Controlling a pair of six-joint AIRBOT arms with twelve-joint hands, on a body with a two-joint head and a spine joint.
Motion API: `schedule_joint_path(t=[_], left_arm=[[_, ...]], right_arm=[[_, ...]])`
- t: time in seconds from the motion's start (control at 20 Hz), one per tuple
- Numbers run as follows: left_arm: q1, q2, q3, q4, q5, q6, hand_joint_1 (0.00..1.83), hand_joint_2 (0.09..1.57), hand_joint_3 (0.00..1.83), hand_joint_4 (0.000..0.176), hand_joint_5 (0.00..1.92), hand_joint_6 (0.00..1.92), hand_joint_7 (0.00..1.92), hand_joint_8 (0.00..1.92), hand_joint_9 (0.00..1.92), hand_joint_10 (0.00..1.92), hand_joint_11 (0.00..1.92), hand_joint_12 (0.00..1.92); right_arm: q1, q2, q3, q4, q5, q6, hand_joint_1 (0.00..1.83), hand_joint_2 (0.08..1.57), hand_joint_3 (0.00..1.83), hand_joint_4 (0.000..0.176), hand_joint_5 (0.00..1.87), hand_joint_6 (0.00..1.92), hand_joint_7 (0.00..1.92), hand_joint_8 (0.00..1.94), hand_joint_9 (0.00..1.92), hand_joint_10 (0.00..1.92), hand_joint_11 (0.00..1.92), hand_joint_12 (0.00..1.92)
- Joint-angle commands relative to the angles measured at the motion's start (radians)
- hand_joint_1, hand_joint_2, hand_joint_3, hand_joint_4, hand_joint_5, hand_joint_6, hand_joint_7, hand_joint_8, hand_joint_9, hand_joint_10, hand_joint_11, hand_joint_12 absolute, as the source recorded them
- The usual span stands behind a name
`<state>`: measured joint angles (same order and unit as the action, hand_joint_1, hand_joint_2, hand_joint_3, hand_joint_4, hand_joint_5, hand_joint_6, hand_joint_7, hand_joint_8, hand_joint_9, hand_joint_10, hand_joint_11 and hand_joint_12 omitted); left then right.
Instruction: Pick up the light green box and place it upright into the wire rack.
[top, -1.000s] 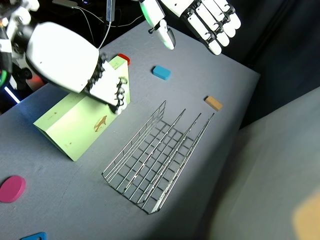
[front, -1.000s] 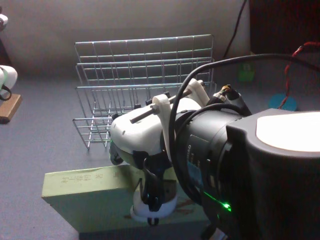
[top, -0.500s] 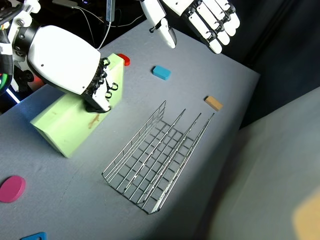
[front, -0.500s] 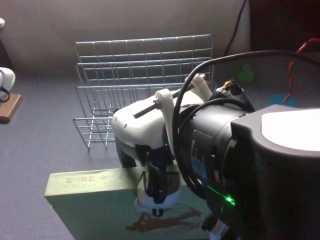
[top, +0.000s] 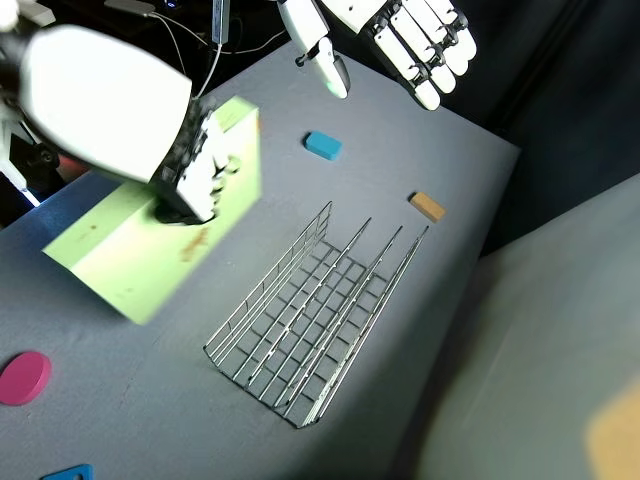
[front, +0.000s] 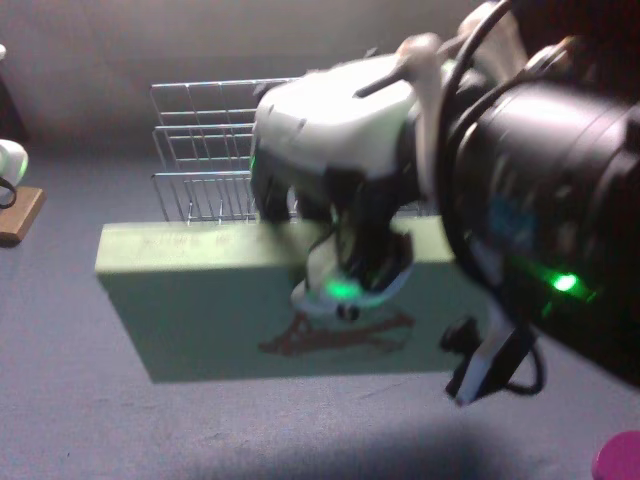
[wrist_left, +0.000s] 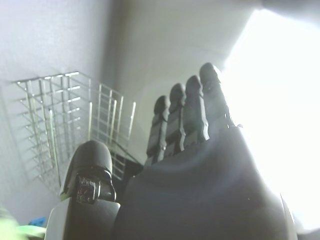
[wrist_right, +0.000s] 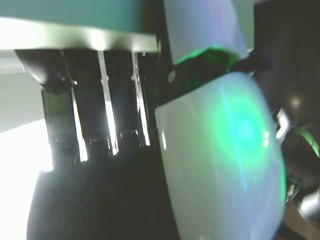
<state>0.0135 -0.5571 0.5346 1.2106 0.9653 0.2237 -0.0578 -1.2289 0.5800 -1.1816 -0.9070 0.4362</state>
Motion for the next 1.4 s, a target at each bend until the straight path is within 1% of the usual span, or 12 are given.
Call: schedule_joint_path(t=[0.0,0.1,0.25,0.45,0.65,0.8,1.0,1.15,1.35], left_arm=[[-0.015,0.006,-0.002,0.089,-0.006,0.008,0.00,1.45,0.00,0.000,0.06,0.00,0.05,0.00,0.00,0.00,0.00,0.09],[-0.017,0.006,-0.003,0.089,-0.005,0.010,0.00,1.45,0.00,0.000,0.07,0.00,0.05,0.00,0.00,0.00,0.00,0.09],[-0.018,0.006,-0.003,0.089,-0.002,0.010,0.00,1.44,0.00,0.000,0.07,0.00,0.05,0.00,0.00,0.00,0.00,0.09],[-0.024,0.005,-0.002,0.089,0.003,0.010,0.00,1.44,0.00,0.000,0.08,0.01,0.06,0.00,0.00,0.00,0.00,0.11],[-0.034,0.006,-0.001,0.089,0.005,0.010,0.00,1.44,0.00,0.000,0.08,0.01,0.06,0.00,0.00,0.00,0.00,0.11],[-0.036,0.006,0.001,0.089,0.004,0.010,0.00,1.44,0.00,0.000,0.07,0.00,0.06,0.00,0.01,0.00,0.00,0.12],[-0.044,0.005,0.003,0.083,0.004,0.010,0.00,1.44,0.00,0.000,0.07,0.00,0.06,0.00,0.01,0.00,0.00,0.12],[-0.043,0.005,0.003,0.081,0.004,0.010,0.00,1.44,0.00,0.000,0.07,0.00,0.06,0.00,0.01,0.00,0.00,0.12],[-0.046,0.005,0.003,0.074,0.004,0.010,0.00,1.44,0.00,0.000,0.08,0.00,0.07,0.00,0.01,0.00,0.00,0.12]], right_arm=[[0.032,0.008,-0.001,-0.081,0.053,-0.001,1.27,1.03,0.00,0.000,1.06,0.85,1.31,0.51,1.10,0.97,0.83,1.53],[0.069,0.031,-0.001,-0.081,0.060,-0.013,1.27,1.03,0.00,0.000,1.06,0.85,1.31,0.51,1.10,0.97,0.83,1.53],[0.112,0.042,0.004,-0.087,0.061,-0.048,1.27,1.03,0.00,0.000,1.06,0.85,1.31,0.51,1.10,0.97,0.83,1.53],[0.133,0.036,0.035,-0.170,0.066,-0.027,1.27,1.03,0.00,0.000,1.05,0.87,1.31,0.51,1.10,0.97,0.83,1.54],[0.150,0.026,0.085,-0.178,0.107,-0.032,1.27,1.03,0.00,0.000,1.05,0.87,1.31,0.51,1.10,0.97,0.83,1.54],[0.146,0.015,0.120,-0.203,0.146,-0.031,1.27,1.04,0.00,0.000,1.04,0.88,1.30,0.53,1.10,0.94,0.83,1.54],[0.120,-0.009,0.170,-0.284,0.183,0.014,1.27,1.04,0.00,0.000,1.03,0.89,1.30,0.53,1.11,0.94,0.84,1.54],[0.100,-0.028,0.200,-0.291,0.212,0.022,1.27,1.04,0.00,0.000,1.04,0.86,1.30,0.55,1.11,0.94,0.84,1.55],[0.077,-0.046,0.205,-0.296,0.220,0.031,1.27,1.04,0.00,0.000,1.04,0.86,1.29,0.56,1.09,0.94,0.84,1.54]])
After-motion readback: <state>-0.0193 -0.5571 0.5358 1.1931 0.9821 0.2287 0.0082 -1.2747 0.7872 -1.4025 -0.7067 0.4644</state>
